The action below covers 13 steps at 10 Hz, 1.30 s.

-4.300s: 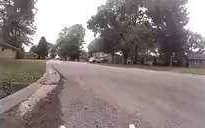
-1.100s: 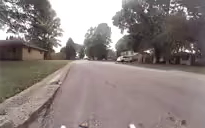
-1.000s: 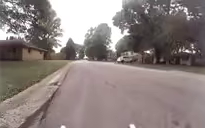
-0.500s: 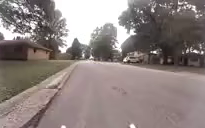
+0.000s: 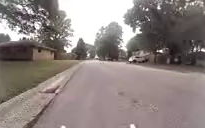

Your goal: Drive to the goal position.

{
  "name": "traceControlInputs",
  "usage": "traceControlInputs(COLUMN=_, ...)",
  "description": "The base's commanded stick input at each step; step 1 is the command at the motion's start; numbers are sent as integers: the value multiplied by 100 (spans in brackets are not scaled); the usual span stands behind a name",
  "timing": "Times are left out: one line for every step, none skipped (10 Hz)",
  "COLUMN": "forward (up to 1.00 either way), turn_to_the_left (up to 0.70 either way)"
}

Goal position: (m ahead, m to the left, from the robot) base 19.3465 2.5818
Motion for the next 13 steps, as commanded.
traceControlInputs(forward=70, turn_to_the_left=0)
traceControlInputs(forward=70, turn_to_the_left=0)
traceControlInputs(forward=70, turn_to_the_left=0)
traceControlInputs(forward=70, turn_to_the_left=0)
traceControlInputs(forward=70, turn_to_the_left=0)
traceControlInputs(forward=70, turn_to_the_left=0)
traceControlInputs(forward=70, turn_to_the_left=0)
traceControlInputs(forward=70, turn_to_the_left=0)
traceControlInputs(forward=70, turn_to_the_left=0)
traceControlInputs(forward=70, turn_to_the_left=0)
traceControlInputs(forward=70, turn_to_the_left=0)
traceControlInputs(forward=70, turn_to_the_left=0)
traceControlInputs(forward=70, turn_to_the_left=0)
